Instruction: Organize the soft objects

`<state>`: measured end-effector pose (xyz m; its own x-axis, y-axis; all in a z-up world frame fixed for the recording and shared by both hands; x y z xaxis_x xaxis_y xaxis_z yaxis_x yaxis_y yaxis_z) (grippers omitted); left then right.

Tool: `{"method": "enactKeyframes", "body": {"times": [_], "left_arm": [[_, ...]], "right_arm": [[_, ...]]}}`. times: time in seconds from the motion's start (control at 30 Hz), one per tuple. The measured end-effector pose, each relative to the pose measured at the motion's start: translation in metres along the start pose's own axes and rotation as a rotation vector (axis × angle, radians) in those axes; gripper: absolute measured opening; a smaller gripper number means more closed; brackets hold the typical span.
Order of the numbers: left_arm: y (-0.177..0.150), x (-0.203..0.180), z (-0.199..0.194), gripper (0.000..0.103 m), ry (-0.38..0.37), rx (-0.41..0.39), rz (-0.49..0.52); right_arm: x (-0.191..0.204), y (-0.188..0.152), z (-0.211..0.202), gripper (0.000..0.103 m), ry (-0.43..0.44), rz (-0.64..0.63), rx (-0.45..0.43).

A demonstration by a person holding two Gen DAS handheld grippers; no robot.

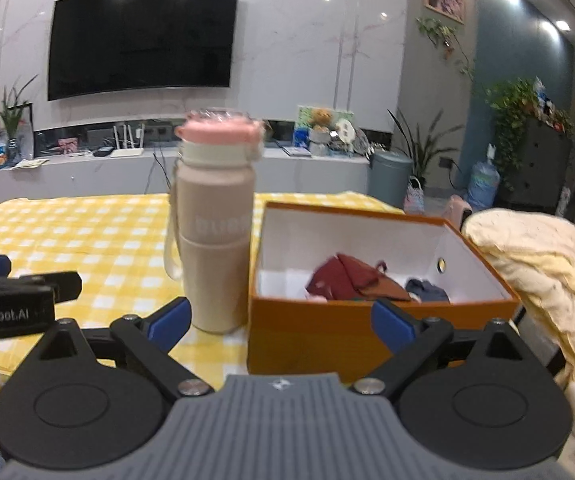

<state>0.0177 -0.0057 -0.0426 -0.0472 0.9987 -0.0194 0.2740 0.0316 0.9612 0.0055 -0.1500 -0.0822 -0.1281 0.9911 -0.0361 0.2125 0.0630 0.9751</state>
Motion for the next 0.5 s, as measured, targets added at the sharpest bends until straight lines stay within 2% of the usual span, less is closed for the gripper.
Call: {"method": "enactKeyframes", "body": {"times": [0.5], "left_arm": [[-0.016,-0.007,-0.004,0.098,-0.025,0.072,0.000]], "right_arm": [[-0.014,-0.023,-0.010,0.097,-0.041,0.047,0.074]]}}
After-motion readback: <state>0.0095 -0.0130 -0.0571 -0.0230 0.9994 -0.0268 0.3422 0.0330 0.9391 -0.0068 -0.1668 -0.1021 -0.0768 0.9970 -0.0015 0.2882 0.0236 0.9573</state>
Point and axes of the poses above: each gripper's, at about its wrist camera, not at the fingertips, and z roughly the way its jaws point, x to its left, y to its top, the point moved 5 cm from there along z, roughly the way its jaws point, and after that the axes turned 15 degrees about -x, right-handed, at the moved point
